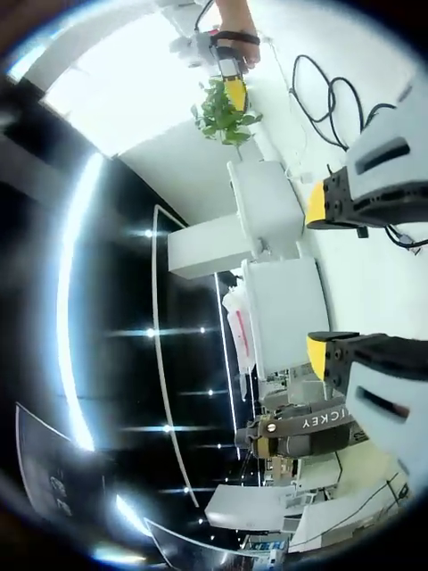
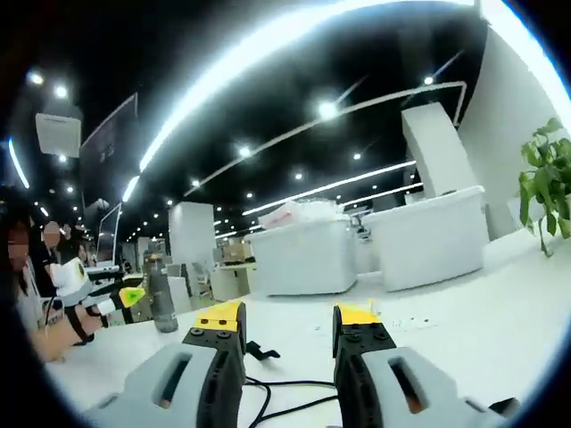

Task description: Coil the Type-C to USB data cable on the desktop and secure it with Velcro straps.

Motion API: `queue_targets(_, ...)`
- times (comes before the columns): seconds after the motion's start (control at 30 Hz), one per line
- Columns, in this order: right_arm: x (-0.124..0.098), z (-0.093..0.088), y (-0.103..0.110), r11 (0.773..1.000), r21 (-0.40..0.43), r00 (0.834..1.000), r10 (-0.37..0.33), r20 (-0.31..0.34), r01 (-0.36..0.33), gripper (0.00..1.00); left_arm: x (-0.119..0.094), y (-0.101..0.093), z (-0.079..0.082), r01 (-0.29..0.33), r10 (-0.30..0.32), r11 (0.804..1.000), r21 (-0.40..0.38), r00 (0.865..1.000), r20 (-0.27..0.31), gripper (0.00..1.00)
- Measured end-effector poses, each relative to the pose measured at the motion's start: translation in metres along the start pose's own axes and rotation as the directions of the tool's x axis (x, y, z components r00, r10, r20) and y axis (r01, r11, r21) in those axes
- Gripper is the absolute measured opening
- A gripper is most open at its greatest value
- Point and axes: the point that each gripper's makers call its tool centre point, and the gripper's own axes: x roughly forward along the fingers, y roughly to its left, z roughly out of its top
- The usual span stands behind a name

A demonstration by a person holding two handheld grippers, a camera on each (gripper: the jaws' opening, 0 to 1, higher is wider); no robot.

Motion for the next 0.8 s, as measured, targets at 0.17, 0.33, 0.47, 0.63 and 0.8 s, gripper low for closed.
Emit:
queue_targets(0.17, 0.023, -0.038, 0.046, 0.987, -0.04, 0.98, 0.147, -0.135, -0.154, 0.29, 0.001, -0.01, -0.014, 0.006, -0.005, 1.0, 0.03, 0.999, -0.039, 0.46)
queue_targets(0.33, 0.037, -0.08, 0.086, 0.961, -0.022, 0.927, 0.26, -0.27, -0.276, 0.27, 0.0, -0.015, -0.027, 0.008, -0.004, 0.999, 0.047, 0.996, -0.084, 0.46)
queue_targets(0.47, 0.049, -0.107, 0.111, 0.938, -0.033, 0.881, 0.311, -0.356, -0.344, 0.25, -0.001, -0.013, -0.03, -0.006, 0.009, 0.999, 0.038, 0.996, -0.084, 0.46)
queue_targets(0.63, 0.062, -0.127, 0.122, 0.928, -0.08, 0.853, 0.297, -0.429, -0.363, 0.24, -0.002, -0.007, -0.035, -0.028, 0.03, 0.999, 0.015, 0.995, -0.1, 0.46)
queue_targets(0.8, 0.07, -0.146, 0.124, 0.93, -0.073, 0.821, 0.278, -0.498, -0.359, 0.21, -0.002, -0.013, -0.033, -0.014, 0.016, 1.0, 0.023, 0.995, -0.095, 0.46)
